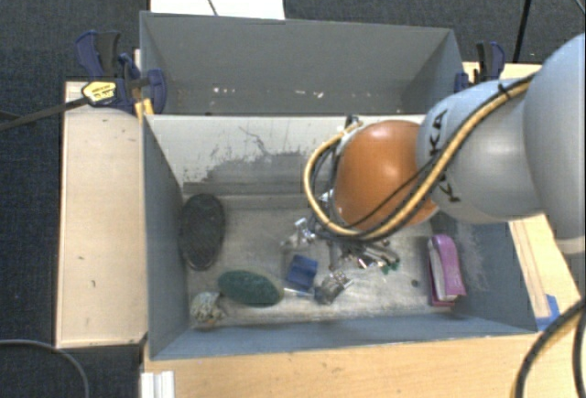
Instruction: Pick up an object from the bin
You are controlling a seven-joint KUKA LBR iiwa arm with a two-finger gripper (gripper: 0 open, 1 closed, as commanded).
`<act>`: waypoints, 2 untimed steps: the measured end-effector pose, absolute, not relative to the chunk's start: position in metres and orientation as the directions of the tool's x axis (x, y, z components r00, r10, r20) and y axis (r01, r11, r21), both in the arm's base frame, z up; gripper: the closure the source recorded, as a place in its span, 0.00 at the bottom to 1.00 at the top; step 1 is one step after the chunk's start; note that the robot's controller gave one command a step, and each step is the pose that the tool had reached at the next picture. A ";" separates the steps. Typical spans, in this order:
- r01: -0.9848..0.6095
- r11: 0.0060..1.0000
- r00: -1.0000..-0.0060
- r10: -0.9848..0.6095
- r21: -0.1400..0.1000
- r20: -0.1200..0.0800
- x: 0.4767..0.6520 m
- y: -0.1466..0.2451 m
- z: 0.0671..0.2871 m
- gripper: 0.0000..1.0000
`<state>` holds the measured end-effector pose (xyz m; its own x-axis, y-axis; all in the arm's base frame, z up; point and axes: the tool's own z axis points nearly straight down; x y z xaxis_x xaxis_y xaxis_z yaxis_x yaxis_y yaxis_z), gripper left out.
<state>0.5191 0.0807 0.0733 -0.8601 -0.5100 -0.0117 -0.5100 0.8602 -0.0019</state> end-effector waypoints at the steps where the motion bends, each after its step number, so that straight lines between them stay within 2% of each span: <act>1: -0.508 0.861 -0.861 -0.508 -0.003 -0.016 0.520 0.083 0.075 1.00; 2: -0.515 0.857 -0.857 -0.515 -0.003 -0.010 0.531 0.086 0.215 1.00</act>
Offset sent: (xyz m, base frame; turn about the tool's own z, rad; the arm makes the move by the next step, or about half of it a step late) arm 0.0000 0.0000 0.0000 0.0000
